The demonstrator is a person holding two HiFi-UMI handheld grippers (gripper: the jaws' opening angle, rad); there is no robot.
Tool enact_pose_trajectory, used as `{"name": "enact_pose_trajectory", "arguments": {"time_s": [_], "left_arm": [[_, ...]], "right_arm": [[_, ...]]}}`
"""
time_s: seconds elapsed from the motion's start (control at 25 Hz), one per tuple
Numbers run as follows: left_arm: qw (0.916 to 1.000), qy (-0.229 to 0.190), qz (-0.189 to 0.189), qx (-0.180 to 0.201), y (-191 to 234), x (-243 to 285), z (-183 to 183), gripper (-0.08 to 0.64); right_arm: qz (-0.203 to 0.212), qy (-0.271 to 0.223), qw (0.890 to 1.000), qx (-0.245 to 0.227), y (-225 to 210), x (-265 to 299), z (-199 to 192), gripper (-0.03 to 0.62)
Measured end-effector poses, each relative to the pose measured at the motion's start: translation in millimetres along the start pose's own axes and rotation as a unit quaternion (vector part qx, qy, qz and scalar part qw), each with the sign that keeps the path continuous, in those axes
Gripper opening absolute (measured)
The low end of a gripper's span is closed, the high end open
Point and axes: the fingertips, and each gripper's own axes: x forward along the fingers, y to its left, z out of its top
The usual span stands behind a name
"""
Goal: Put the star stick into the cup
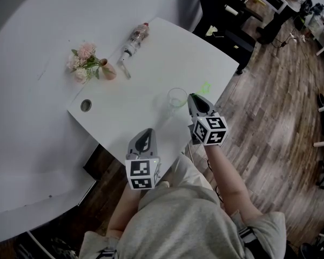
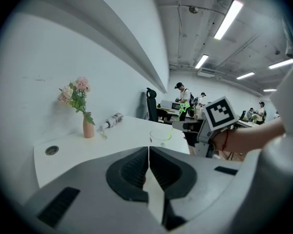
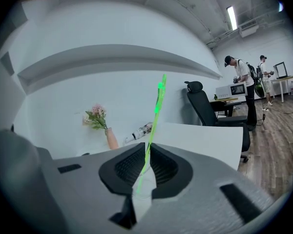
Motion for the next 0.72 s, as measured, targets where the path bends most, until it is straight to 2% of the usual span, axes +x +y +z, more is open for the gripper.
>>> {"name": "enact_pose_trajectory", "arguments": {"time_s": [0.72], "left_arm": [[1.0000,-0.007,0.002,0.000,2.7,-14.0,2.6,0.008]], "right_arm": [[-0.027,0.029,0.999,-0.004,-5.5,-8.1,-14.9,0.058]]}}
